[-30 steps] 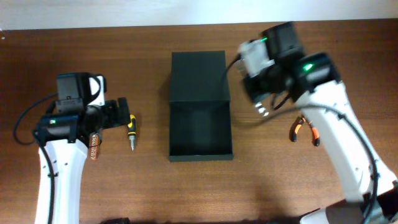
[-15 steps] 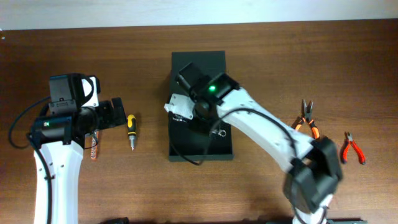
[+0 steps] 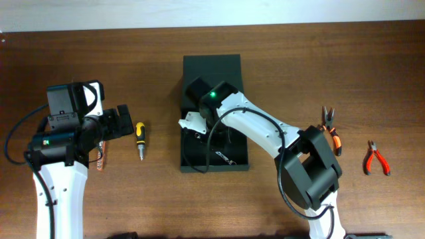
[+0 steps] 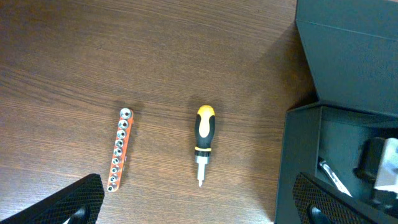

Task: Pack container
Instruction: 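Carry the wrench into the green box and release it, then lower the right gripper onto the orange-black pliers and grasp them, then carry the orange-black pliers into the box and release them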

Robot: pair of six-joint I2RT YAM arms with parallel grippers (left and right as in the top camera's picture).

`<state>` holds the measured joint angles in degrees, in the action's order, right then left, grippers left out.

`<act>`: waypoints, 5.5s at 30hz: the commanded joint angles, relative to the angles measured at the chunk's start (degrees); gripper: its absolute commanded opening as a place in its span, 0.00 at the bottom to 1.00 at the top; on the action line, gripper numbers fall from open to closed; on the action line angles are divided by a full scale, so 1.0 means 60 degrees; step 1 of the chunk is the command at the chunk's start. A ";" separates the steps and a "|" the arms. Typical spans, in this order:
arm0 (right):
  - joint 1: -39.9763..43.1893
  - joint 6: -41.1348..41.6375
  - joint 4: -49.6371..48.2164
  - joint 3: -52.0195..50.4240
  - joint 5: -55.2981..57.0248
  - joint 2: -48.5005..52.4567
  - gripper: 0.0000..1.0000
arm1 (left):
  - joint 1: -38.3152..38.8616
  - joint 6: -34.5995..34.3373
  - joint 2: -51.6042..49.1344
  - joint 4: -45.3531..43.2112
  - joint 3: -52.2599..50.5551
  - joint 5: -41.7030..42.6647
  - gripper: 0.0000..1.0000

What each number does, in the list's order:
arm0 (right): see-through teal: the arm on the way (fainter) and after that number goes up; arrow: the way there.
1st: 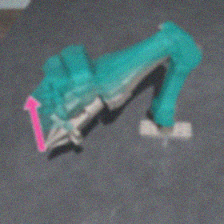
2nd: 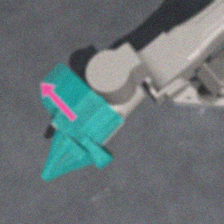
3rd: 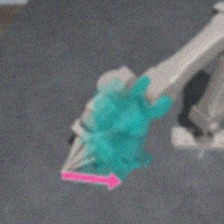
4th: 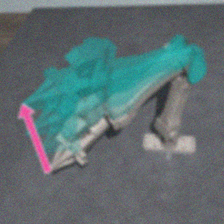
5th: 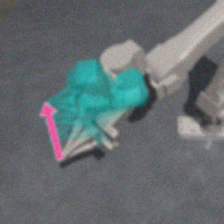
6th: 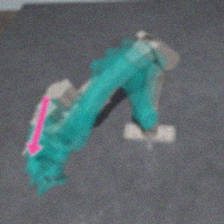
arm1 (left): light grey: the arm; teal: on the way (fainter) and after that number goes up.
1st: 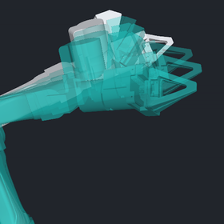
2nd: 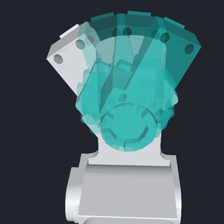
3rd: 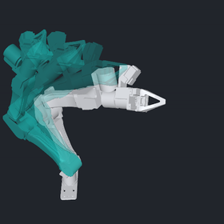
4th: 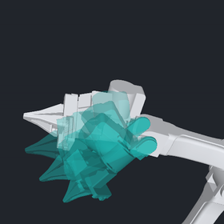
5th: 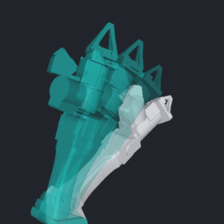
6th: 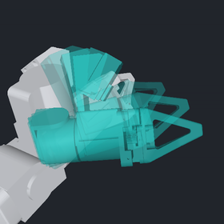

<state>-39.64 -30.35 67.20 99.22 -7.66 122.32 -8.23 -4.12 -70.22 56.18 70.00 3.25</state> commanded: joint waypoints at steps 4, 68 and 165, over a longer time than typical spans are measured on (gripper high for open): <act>0.0947 0.2014 0.1759 0.2827 0.1078 -0.1719 0.58 | -0.0051 -0.0084 0.0164 0.0004 0.0182 0.0142 0.99; 0.7315 0.7646 -0.3865 -0.5625 0.1158 -0.3260 0.98 | -0.0051 -0.0087 0.0164 0.0022 0.0182 0.0146 0.99; 0.2488 0.5275 0.2732 0.4036 0.2379 -0.2980 0.78 | -0.0656 -0.0084 0.0994 0.0255 0.0182 0.0000 0.99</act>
<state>-30.83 -8.21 80.29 116.42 0.56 109.47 -11.81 -4.12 -64.90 57.74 70.11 3.20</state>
